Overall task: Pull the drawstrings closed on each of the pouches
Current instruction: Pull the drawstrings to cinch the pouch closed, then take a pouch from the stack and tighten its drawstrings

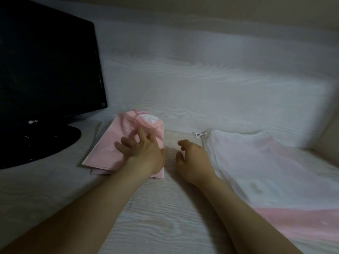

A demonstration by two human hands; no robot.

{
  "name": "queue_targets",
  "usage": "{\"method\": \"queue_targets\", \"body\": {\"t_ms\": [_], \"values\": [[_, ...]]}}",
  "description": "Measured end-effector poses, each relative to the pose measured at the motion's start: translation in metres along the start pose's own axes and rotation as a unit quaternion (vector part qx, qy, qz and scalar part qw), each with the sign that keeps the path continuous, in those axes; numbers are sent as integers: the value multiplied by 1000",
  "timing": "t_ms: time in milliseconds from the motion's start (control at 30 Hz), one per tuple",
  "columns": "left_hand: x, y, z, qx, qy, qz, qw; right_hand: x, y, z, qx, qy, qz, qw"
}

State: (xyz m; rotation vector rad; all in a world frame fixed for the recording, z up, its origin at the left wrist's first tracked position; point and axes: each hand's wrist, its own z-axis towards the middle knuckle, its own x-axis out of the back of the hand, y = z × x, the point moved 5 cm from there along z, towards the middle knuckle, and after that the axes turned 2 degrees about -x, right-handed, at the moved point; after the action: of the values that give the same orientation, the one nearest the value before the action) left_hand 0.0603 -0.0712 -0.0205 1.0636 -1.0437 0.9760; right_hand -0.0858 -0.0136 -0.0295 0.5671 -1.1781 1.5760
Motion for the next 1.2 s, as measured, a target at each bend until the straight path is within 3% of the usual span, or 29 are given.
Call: {"method": "queue_targets", "body": {"t_ms": [267,600,733,833,933,1033,1100,1200], "values": [[13,-24,11,26,33,12,999,4,10,-3,-24,-34,15,999],[-13,-46,29,68,-109,-11,992,5,6,-5,-19,-54,1,998],[-12,-53,42,-5,-69,-64,996,5,4,-7,-24,-62,-3,998],[1,-41,36,-47,14,31,998,7,5,-8,-39,-59,-15,997],[18,-17,22,-100,131,107,981,13,6,-7,-49,-33,-55,997],[22,7,9,-214,223,66,949,29,9,-5,-67,5,-121,990],[16,20,1,-309,201,0,929,42,17,-5,-103,18,-169,980],[-2,37,-13,-430,96,-69,895,54,40,-11,-188,-7,-195,963]]}}
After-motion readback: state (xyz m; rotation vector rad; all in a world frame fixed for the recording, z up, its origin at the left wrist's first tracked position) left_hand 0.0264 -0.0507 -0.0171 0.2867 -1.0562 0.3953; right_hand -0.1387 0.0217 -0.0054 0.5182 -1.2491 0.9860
